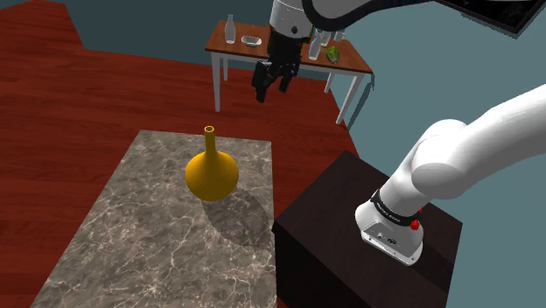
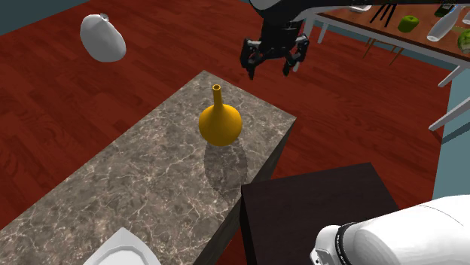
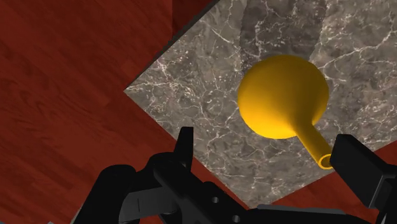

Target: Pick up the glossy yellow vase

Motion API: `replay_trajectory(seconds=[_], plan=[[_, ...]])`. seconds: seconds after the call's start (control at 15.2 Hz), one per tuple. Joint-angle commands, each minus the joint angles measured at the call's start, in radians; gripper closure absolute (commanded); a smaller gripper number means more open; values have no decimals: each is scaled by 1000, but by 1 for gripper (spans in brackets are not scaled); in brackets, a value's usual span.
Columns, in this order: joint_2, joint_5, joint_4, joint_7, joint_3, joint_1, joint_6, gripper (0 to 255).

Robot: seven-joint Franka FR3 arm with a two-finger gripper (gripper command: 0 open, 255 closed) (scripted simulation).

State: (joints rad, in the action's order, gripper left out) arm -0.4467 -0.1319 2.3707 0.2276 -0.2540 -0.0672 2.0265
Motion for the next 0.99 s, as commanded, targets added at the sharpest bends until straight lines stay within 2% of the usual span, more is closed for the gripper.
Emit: replay_trajectory(seconds=[0.0, 0.4, 0.86, 0.92], plan=[[67, 11, -18, 29, -32, -2, 62, 0], [273, 93, -98, 138, -121, -4, 212, 0], [539, 286, -252, 312, -180, -30, 322, 0], [546, 292, -246, 317, -178, -32, 334, 0]])
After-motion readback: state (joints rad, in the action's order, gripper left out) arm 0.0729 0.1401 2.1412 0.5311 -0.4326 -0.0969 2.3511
